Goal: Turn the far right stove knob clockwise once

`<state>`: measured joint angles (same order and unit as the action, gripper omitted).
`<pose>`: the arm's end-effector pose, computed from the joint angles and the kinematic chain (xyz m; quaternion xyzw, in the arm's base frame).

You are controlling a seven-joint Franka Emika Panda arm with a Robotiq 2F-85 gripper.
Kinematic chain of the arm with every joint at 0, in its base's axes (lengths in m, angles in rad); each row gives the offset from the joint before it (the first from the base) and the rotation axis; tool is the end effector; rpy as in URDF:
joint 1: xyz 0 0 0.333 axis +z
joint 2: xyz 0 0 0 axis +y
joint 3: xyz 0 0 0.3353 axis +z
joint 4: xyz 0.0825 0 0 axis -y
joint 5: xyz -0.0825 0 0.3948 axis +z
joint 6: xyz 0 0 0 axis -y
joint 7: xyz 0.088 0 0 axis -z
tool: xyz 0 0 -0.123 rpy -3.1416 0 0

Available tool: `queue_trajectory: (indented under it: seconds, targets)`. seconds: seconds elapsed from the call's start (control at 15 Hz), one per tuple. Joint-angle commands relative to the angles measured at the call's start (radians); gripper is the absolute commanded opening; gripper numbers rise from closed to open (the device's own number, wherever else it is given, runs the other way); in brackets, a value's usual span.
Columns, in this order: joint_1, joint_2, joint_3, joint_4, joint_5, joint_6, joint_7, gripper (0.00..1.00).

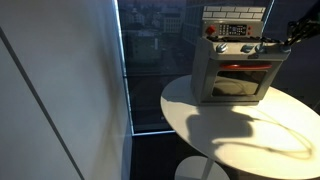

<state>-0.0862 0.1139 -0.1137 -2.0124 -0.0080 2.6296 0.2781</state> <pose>0.6231 -0.1240 0.4538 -0.9420 0.2245 -0.2495 0.0008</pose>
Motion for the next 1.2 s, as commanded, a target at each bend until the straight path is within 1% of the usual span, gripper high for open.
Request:
queue_trajectory:
  seconds: [0.0,0.47,1.13]
  targets:
    - [-0.017,-0.02,-0.003,0.007,0.109,-0.012,0.009,0.05]
    - [-0.03,-0.03,-0.001,-0.005,0.277,-0.005,0.028,0.05]
    - [-0.038,-0.037,0.0,-0.017,0.407,0.001,0.037,0.05]
